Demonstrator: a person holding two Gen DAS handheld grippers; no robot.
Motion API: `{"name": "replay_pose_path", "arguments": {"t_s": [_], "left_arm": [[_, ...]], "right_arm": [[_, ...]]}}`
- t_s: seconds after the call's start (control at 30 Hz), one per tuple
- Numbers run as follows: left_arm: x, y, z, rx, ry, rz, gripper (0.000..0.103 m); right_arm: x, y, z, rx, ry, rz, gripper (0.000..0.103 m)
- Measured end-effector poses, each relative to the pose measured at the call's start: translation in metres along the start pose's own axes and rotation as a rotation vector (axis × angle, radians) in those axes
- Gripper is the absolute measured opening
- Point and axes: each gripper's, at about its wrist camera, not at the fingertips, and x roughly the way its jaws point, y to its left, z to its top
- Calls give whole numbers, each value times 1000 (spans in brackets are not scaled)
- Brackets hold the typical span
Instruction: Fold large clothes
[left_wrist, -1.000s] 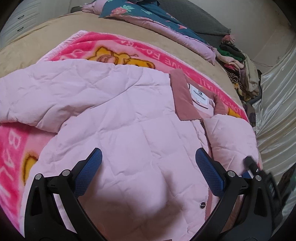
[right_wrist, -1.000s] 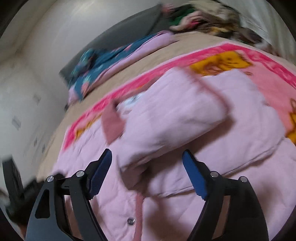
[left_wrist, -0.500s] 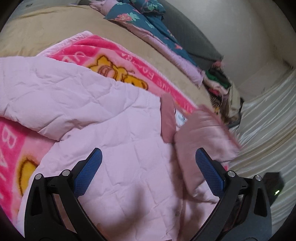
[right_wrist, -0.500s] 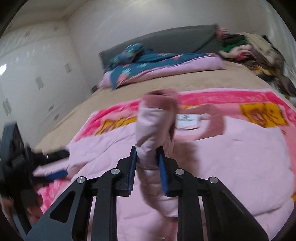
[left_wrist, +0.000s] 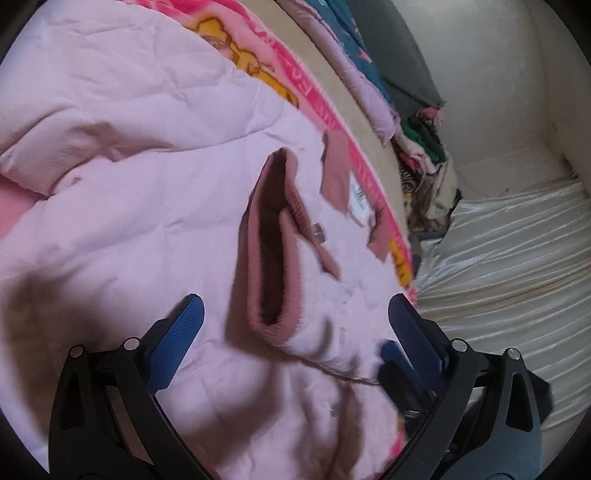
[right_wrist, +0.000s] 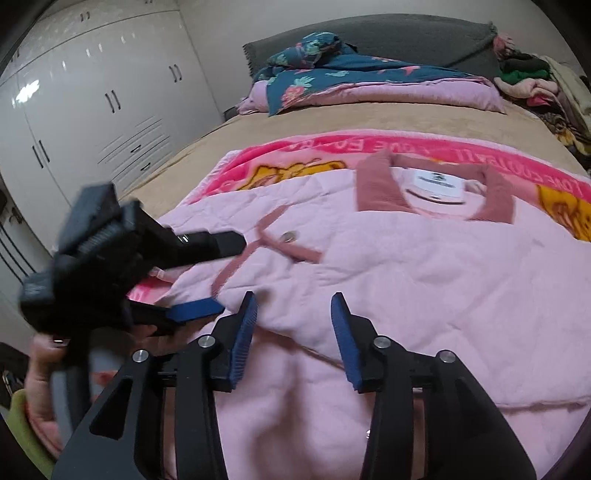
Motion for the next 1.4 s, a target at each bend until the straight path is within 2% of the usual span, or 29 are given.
{"name": "replay_pose_path", "arguments": {"t_s": [0.03, 0.1, 0.13, 0.17, 0.2, 0.23, 0.27, 0.37, 0.47, 0.53, 0.6, 0.67, 0.8, 1.0, 1.23, 1.3, 1.37, 1.4], "left_arm": [[2, -3, 0, 16, -3, 16, 91], [6, -10, -2, 57, -11, 51, 70], [9, -13, -4, 79, -18, 72, 44], [12, -14, -4, 90, -18, 91, 23], [16, -15, -4, 110, -22, 116, 22], [17, -20, -5, 139, -33, 129, 15], [16, -26, -6, 178, -51, 147, 13], [-2, -56, -5, 308, -149, 192, 11], [-21, -70, 3, 370, -232, 201, 10], [-25, -67, 9, 382, -255, 227, 10], [-22, -54, 13, 386, -246, 271, 10], [-8, -34, 17, 355, -193, 313, 10], [9, -13, 15, 349, -139, 390, 12], [6, -10, 9, 372, -132, 424, 18], [2, -21, -1, 407, -136, 459, 25], [-3, -21, -5, 400, -133, 449, 28], [-8, -21, -9, 398, -138, 453, 40], [-13, -21, -10, 399, -142, 453, 41]], "right_arm": [[-5, -8, 0, 6, -5, -9, 42], [-20, -27, -4, 31, -19, -47, 43], [-24, -35, -5, 44, -23, -57, 44], [-31, -46, -7, 64, -25, -72, 45], [-37, -58, -8, 82, -28, -98, 46], [-42, -69, -10, 99, -34, -123, 46], [-48, -79, -11, 117, -40, -137, 46], [-62, -109, -14, 170, -60, -185, 46], [-71, -136, -15, 230, -80, -220, 47], [-71, -144, -16, 240, -78, -236, 48], [-68, -149, -17, 229, -68, -260, 51], [-60, -150, -17, 195, -59, -287, 53], [-48, -162, -18, 213, -30, -326, 56], [-31, -193, -31, 305, 41, -382, 61], [-23, -195, -36, 291, 67, -426, 63], [-28, -191, -35, 297, 49, -415, 72], [-36, -185, -34, 300, 30, -404, 77], [-41, -179, -34, 301, 14, -394, 79]]}}
